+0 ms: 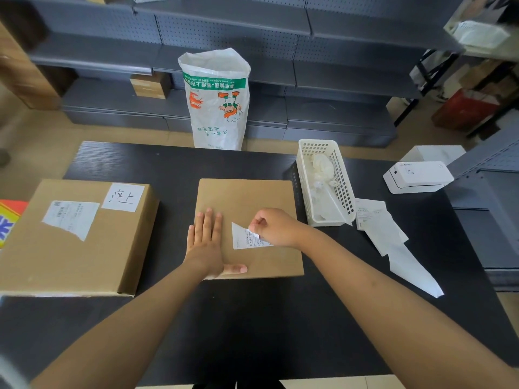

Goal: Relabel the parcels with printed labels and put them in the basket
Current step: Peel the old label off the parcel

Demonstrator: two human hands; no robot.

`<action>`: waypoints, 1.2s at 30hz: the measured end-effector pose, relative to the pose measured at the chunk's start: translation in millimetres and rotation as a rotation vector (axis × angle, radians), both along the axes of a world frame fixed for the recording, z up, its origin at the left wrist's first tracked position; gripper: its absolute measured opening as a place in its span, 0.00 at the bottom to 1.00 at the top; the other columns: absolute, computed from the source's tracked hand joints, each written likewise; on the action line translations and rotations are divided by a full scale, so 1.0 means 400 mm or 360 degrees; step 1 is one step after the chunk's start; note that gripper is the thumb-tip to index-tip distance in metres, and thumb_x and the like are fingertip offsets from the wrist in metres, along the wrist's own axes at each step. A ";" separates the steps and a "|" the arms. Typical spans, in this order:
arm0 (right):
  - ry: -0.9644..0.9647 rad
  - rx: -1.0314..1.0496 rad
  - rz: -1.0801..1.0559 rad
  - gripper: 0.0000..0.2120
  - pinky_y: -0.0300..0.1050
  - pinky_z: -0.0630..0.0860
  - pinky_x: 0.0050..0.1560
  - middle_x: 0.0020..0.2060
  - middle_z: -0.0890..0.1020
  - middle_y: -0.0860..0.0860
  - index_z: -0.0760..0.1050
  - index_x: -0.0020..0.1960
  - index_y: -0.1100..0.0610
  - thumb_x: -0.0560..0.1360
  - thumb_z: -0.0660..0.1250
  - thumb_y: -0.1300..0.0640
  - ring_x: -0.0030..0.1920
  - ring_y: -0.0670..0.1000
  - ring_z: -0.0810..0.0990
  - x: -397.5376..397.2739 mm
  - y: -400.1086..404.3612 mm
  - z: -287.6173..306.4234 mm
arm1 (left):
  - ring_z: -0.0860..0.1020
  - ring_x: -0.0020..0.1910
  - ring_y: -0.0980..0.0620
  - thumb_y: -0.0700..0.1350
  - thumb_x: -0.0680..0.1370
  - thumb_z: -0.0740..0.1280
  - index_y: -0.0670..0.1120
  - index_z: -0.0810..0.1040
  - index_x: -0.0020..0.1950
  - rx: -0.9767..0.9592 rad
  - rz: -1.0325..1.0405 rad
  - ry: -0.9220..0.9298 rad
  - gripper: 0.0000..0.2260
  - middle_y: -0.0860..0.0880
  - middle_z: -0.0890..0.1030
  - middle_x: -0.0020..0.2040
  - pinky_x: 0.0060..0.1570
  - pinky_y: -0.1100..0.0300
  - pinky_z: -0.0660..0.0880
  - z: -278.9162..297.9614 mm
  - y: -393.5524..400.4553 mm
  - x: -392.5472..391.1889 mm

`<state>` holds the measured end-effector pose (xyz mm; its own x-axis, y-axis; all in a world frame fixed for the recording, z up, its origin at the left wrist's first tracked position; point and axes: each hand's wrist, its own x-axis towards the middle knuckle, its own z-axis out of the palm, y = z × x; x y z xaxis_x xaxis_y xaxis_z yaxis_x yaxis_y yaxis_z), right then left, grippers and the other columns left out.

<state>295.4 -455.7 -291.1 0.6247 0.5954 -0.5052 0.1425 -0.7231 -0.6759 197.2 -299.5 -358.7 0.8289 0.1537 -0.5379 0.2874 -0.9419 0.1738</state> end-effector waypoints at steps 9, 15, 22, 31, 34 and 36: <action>0.0091 -0.0029 0.0081 0.04 0.39 0.73 0.44 0.42 0.77 0.44 0.74 0.49 0.53 0.80 0.62 0.54 0.46 0.46 0.76 0.013 -0.014 0.012 | 0.23 0.70 0.45 0.78 0.62 0.63 0.47 0.19 0.66 0.0002 -0.0005 -0.0006 0.62 0.45 0.23 0.72 0.72 0.47 0.31 0.002 0.001 -0.001; 0.0163 0.0273 -0.0120 0.06 0.35 0.74 0.41 0.43 0.80 0.49 0.77 0.47 0.58 0.79 0.63 0.56 0.40 0.44 0.78 0.035 0.047 0.064 | 0.22 0.69 0.47 0.76 0.62 0.65 0.45 0.23 0.72 -0.0015 0.0053 0.0034 0.64 0.46 0.22 0.72 0.73 0.47 0.32 0.006 -0.004 0.002; 0.0028 -0.0073 -0.0192 0.05 0.41 0.71 0.43 0.45 0.76 0.50 0.71 0.51 0.55 0.79 0.57 0.59 0.44 0.49 0.75 0.051 -0.016 0.016 | 0.22 0.70 0.46 0.76 0.63 0.65 0.48 0.22 0.71 -0.0030 0.0011 0.0004 0.62 0.46 0.23 0.72 0.71 0.47 0.29 0.003 0.000 -0.002; 0.0285 0.0164 -0.0861 0.16 0.53 0.80 0.53 0.47 0.77 0.51 0.70 0.68 0.60 0.81 0.56 0.60 0.49 0.55 0.81 0.034 -0.063 -0.073 | 0.23 0.70 0.45 0.76 0.63 0.63 0.47 0.24 0.72 -0.0062 -0.0006 -0.0042 0.62 0.46 0.23 0.72 0.71 0.46 0.30 -0.006 0.005 -0.005; 0.0637 0.0362 -0.1271 0.16 0.53 0.80 0.54 0.56 0.74 0.55 0.70 0.65 0.63 0.81 0.59 0.55 0.58 0.58 0.77 0.033 -0.057 -0.083 | 0.23 0.70 0.45 0.76 0.64 0.63 0.47 0.24 0.73 -0.0073 -0.0022 -0.0050 0.61 0.46 0.23 0.72 0.72 0.45 0.31 -0.007 0.006 -0.006; 0.0914 0.0561 -0.1446 0.19 0.49 0.81 0.51 0.60 0.73 0.53 0.69 0.66 0.59 0.79 0.63 0.50 0.56 0.54 0.76 0.030 -0.057 -0.087 | 0.23 0.70 0.45 0.76 0.64 0.63 0.47 0.24 0.73 -0.0063 -0.0031 -0.0047 0.61 0.46 0.23 0.72 0.72 0.45 0.31 -0.007 0.008 -0.005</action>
